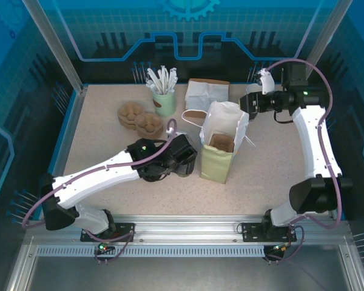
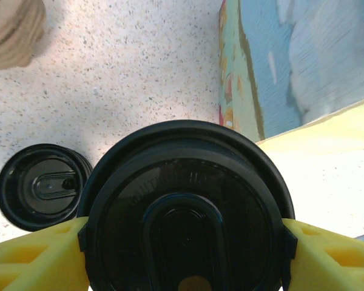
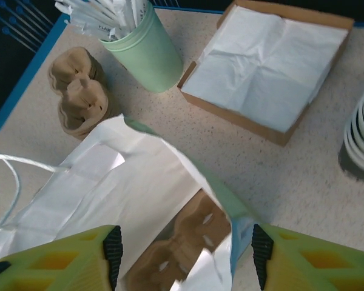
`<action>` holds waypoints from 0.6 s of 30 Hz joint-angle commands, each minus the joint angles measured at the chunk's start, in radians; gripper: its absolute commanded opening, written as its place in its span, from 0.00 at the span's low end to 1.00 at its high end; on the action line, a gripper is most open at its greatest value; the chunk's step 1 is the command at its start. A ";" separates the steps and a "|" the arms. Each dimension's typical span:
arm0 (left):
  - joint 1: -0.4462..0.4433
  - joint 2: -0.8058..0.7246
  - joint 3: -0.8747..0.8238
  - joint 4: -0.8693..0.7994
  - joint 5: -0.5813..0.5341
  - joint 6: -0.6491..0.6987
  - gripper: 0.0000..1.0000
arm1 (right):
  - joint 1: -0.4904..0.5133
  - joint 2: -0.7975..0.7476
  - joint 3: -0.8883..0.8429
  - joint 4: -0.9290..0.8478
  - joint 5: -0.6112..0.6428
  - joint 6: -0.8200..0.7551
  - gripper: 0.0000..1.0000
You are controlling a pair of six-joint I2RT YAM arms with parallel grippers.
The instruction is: Pack the takeout coffee
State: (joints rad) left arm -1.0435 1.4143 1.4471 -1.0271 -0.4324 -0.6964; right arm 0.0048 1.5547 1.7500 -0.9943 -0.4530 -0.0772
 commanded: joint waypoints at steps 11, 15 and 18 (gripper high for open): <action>0.034 -0.087 0.206 -0.235 -0.034 0.072 0.72 | 0.107 0.250 0.259 -0.208 0.101 -0.315 0.61; 0.043 -0.084 0.252 -0.262 -0.027 0.086 0.73 | 0.117 0.288 0.280 -0.217 0.156 -0.328 0.61; 0.051 -0.081 0.276 -0.274 -0.022 0.102 0.73 | 0.122 0.303 0.290 -0.231 0.165 -0.352 0.61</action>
State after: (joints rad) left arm -1.0035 1.3472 1.6833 -1.2518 -0.4492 -0.6281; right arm 0.1162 1.8412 2.0048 -1.1671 -0.3264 -0.3309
